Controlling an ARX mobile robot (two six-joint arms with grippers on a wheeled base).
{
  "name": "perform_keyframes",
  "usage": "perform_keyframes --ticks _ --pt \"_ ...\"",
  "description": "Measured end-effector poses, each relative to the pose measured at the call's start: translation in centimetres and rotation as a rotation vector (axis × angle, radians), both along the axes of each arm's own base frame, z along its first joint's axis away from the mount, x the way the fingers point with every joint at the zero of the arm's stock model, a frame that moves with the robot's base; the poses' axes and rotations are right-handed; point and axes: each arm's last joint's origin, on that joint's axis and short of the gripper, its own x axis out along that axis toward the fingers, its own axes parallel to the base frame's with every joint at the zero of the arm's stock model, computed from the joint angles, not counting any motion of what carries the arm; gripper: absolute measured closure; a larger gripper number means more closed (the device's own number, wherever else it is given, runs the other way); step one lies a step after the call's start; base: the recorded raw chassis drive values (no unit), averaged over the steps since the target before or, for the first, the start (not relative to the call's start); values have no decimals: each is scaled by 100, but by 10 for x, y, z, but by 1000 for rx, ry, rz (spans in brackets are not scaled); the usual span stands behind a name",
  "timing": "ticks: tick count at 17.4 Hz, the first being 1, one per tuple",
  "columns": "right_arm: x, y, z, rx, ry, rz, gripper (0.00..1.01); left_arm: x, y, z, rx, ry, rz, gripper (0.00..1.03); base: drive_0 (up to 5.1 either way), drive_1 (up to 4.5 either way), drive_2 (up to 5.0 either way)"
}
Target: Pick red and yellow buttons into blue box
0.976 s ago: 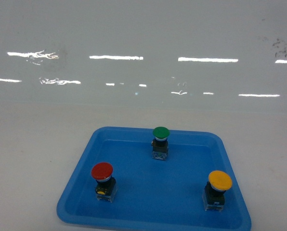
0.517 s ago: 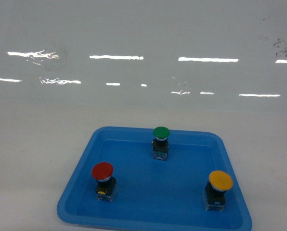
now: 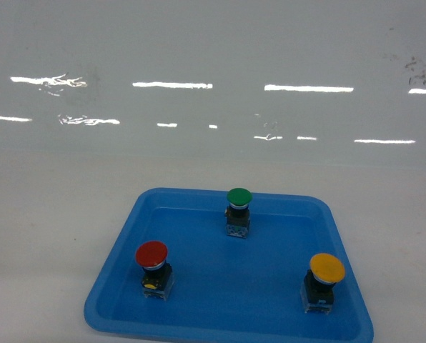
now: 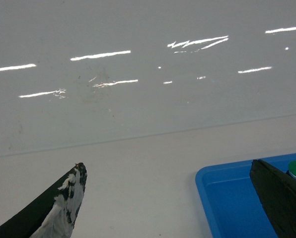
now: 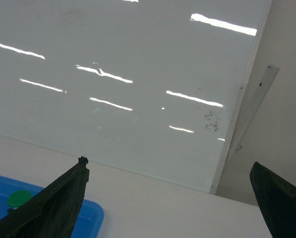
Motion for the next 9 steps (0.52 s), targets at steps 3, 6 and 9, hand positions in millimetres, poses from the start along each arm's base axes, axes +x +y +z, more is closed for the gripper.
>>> perform_keyframes --ticks 3,6,9 --pt "28 3 -6 -17 43 -8 3 0 0 0 0 0 0 5 0 0 0" --pt "56 17 -8 -50 123 55 3 0 0 0 0 0 0 5 0 0 0" --pt "82 23 -11 -88 235 87 3 0 0 0 0 0 0 5 0 0 0"
